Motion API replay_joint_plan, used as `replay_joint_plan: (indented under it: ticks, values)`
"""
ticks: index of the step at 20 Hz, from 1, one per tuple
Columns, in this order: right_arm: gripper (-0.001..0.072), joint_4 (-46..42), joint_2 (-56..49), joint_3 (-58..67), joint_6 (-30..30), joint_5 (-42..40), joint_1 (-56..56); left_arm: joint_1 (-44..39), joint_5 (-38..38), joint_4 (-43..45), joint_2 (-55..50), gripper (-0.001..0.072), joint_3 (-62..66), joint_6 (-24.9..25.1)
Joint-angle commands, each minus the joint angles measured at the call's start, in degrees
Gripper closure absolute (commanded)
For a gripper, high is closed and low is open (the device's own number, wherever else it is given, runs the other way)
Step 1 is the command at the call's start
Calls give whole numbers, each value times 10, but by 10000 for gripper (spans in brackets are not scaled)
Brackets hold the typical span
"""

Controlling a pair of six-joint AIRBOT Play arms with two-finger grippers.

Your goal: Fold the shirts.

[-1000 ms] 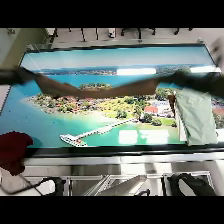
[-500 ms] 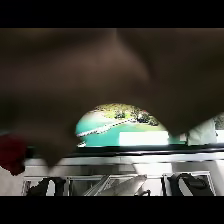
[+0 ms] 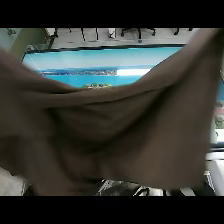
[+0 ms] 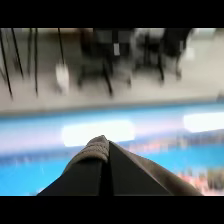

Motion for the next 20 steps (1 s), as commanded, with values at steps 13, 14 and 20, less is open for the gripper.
replay_joint_plan:
  ticks: [13, 14, 20]
  values:
    - [692, 37, -496, -98, -7, 243, -16, 12, -67, 8, -599, 691, 58, 5]
    - [692, 36, -522, -39, 7, 216, -24, 13, -51, 8, -622, 691, 119, -6]
    - [691, 34, -562, 121, 42, 148, -45, 19, -72, 7, -630, 691, 210, -80]
